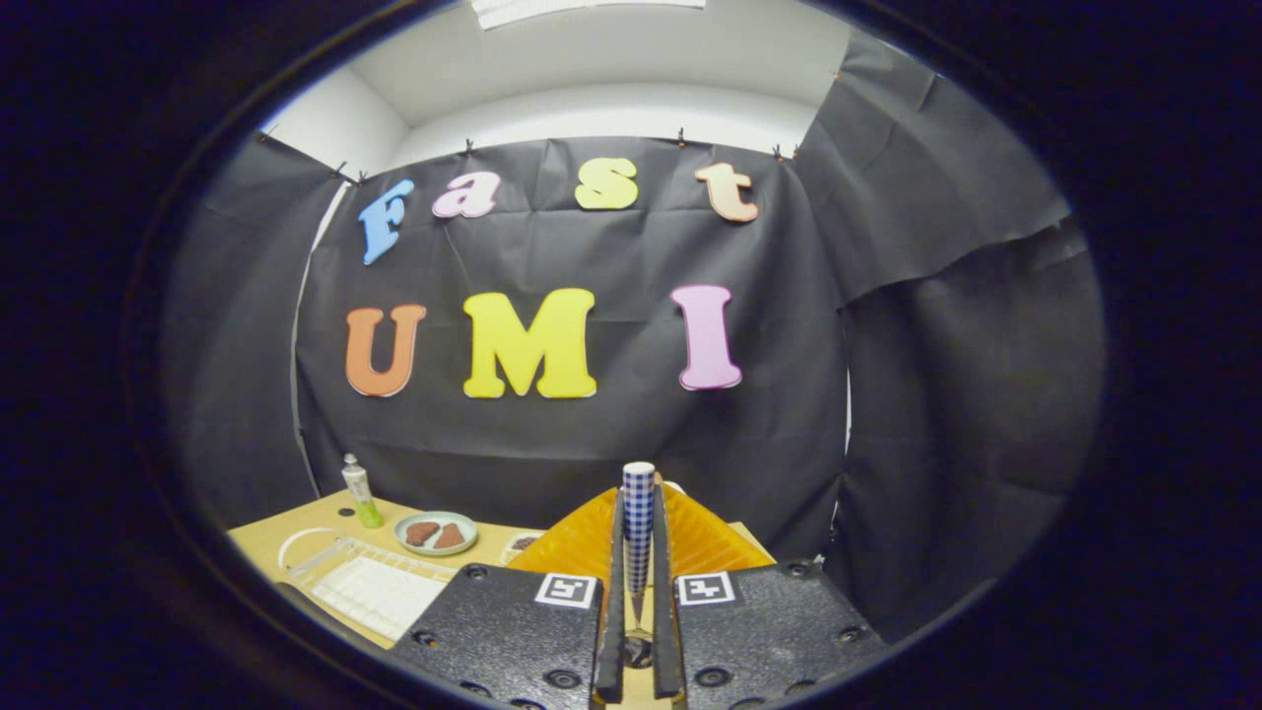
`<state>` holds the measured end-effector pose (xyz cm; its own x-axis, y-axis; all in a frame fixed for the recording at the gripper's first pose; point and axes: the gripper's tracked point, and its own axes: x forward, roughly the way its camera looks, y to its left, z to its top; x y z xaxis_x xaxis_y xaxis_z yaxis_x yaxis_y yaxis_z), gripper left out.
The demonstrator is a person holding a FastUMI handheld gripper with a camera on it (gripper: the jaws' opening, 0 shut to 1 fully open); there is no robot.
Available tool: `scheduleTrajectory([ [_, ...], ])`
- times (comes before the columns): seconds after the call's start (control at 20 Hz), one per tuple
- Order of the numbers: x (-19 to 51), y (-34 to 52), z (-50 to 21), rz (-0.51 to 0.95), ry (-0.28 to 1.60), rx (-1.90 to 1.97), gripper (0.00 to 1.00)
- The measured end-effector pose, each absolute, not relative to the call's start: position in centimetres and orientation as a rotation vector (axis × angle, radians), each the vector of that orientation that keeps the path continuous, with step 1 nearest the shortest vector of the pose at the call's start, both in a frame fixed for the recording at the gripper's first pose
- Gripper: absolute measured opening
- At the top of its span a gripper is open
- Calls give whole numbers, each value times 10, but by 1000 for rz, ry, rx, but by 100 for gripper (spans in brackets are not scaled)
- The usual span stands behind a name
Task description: Take the plate from the dish rack, then take the spoon from the basket and place it into the plate.
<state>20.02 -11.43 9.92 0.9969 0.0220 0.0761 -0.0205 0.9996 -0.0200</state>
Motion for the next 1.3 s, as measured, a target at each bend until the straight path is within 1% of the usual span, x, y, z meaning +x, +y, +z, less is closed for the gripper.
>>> scheduleTrajectory([
  [0.25,136,-53,127,65,-165,-12,16],
  [0.5,83,11,115,111,-213,12,17],
  [0.8,30,89,48,209,-263,-8,17],
  [0.95,18,117,-2,253,-207,19,17],
  [1.15,21,125,-42,207,-179,52,18],
  [1.3,30,129,-70,207,-155,66,18],
])
